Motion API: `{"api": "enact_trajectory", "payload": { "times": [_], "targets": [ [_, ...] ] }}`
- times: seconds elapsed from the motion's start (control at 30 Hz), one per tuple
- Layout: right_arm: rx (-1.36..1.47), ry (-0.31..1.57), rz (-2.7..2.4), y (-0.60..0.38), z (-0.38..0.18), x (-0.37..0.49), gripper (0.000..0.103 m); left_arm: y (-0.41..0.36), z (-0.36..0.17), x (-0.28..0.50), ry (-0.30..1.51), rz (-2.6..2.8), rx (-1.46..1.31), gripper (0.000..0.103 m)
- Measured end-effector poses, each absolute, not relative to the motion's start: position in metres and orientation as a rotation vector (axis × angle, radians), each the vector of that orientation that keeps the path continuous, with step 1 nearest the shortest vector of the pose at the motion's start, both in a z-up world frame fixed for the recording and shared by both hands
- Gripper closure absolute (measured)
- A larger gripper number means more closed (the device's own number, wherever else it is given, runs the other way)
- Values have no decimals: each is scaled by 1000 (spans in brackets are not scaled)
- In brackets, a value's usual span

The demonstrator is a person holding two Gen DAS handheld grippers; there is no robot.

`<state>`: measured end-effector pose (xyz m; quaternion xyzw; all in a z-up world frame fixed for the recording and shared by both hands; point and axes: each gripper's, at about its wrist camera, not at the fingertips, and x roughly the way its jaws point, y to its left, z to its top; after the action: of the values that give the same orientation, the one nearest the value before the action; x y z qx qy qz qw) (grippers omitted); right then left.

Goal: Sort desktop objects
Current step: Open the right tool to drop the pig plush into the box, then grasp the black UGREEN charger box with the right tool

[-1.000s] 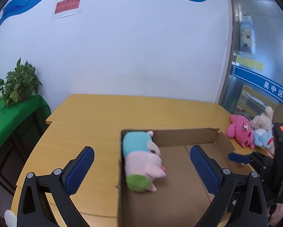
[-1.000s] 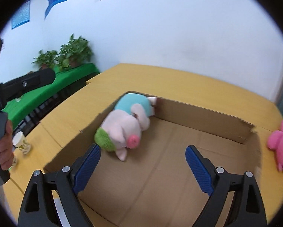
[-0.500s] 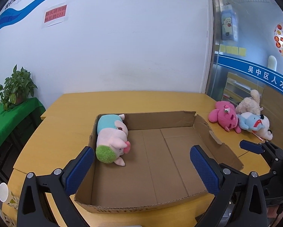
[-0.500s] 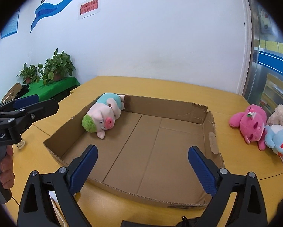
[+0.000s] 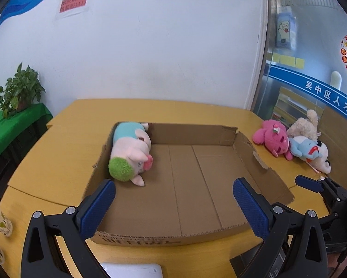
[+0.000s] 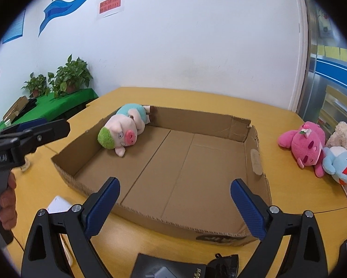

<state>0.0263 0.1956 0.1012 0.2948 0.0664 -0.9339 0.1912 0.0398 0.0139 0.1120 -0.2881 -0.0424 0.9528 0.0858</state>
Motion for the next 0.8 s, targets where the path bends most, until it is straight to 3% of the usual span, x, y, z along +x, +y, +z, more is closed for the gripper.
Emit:
{"api": "enact_trajectory", "payload": {
  "times": [0.37, 0.5, 0.8],
  "targets": [
    [1052, 262, -2259, 254, 17, 100, 6, 29, 20, 49, -177, 2582, -1181, 1],
    [1129, 207, -2210, 255, -5, 106, 6, 38, -3, 55, -247, 2477, -1256, 1],
    [1022, 263, -2139, 208, -10, 118, 4, 45, -20, 56, -278, 2370, -1329, 2]
  ]
}}
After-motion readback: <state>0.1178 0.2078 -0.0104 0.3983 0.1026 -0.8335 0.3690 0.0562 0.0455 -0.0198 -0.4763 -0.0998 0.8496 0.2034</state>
